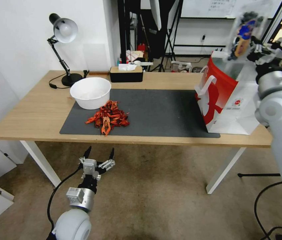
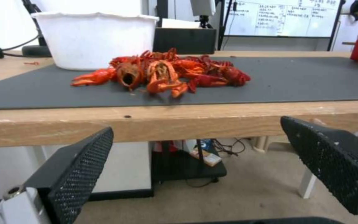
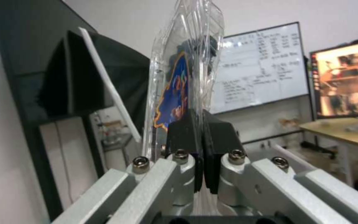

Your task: Close the takeout container lid, then place the container into the takeout bag.

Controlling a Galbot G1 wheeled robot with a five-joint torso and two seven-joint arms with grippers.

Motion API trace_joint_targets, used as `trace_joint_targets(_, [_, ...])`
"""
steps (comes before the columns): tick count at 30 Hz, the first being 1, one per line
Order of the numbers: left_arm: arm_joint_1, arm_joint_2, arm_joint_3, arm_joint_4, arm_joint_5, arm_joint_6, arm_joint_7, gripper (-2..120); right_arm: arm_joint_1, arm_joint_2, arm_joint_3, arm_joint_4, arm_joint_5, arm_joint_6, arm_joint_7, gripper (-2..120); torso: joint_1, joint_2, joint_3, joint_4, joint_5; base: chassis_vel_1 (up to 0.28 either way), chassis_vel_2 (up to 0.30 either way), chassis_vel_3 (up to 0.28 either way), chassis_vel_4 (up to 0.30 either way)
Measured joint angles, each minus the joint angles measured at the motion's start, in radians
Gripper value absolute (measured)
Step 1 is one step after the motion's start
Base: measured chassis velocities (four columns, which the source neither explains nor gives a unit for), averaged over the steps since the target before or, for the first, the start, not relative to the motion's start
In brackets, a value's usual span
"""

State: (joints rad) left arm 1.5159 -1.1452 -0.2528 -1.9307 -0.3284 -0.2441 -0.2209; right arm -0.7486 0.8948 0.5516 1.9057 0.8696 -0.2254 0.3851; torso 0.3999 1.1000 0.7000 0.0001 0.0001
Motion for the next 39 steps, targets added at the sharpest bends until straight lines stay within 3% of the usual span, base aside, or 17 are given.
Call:
trace_joint_targets(7, [-0.005, -0.004, 0.016, 0.003, 0.010, 0.006, -0.001, 100, -0.092, 0.004, 0.044, 0.035, 0.022, -0.022, 0.053, 3, 0.000, 0.000, 0.000, 0.0002, 0.0000, 0.000, 0.000, 0.000, 0.000])
trace_joint_targets(11, [-0.033, 0.007, 0.037, 0.015, 0.009, 0.016, -0.003, 100, -0.166, 0.007, 0.084, 0.066, 0.079, -0.049, 0.091, 18, 0.000, 0.000, 0.000, -0.0011, -0.0002, 0.000, 0.000, 0.000, 0.000])
trace_joint_targets(14, [-0.037, 0.008, 0.038, 0.015, 0.008, 0.021, -0.004, 100, -0.189, 0.022, 0.083, 0.070, 0.082, -0.068, 0.113, 32, 0.000, 0.000, 0.000, 0.0001, -0.0002, 0.000, 0.000, 0.000, 0.000])
trace_joint_targets(19, [-0.037, 0.008, 0.038, 0.012, 0.007, 0.022, -0.004, 100, -0.193, 0.029, 0.076, 0.071, 0.073, -0.072, 0.114, 41, 0.000, 0.000, 0.000, 0.0001, -0.0002, 0.000, 0.000, 0.000, 0.000])
trace_joint_targets(21, [-0.035, 0.006, 0.036, 0.003, 0.007, 0.024, -0.004, 100, -0.194, 0.033, 0.063, 0.081, 0.051, -0.060, 0.092, 58, 0.000, 0.000, 0.000, -0.0001, -0.0001, 0.000, 0.000, 0.000, 0.000])
trace_joint_targets(22, [-0.035, 0.006, 0.036, 0.003, 0.007, 0.024, -0.004, 100, -0.194, 0.033, 0.063, 0.081, 0.051, -0.060, 0.092, 58, 0.000, 0.000, 0.000, -0.0001, -0.0001, 0.000, 0.000, 0.000, 0.000])
trace_joint_targets(29, [-0.021, -0.002, 0.024, -0.002, 0.003, 0.010, 0.010, 100, -0.213, 0.013, 0.056, 0.137, 0.009, 0.002, -0.004, 88, 0.000, 0.000, 0.000, -0.0001, 0.0000, 0.000, 0.000, 0.000, 0.000])
trace_joint_targets(33, [-0.015, -0.006, 0.019, -0.003, 0.000, -0.002, 0.017, 100, -0.229, -0.006, 0.058, 0.171, -0.012, 0.040, -0.077, 98, 0.000, 0.000, 0.000, 0.0000, -0.0001, 0.000, 0.000, 0.000, 0.000])
trace_joint_targets(39, [-0.011, -0.014, 0.016, -0.007, 0.000, -0.009, 0.023, 100, -0.264, -0.029, 0.068, 0.222, -0.039, 0.054, -0.139, 100, 0.000, 0.000, 0.000, -0.0001, -0.0002, 0.000, 0.000, 0.000, 0.000])
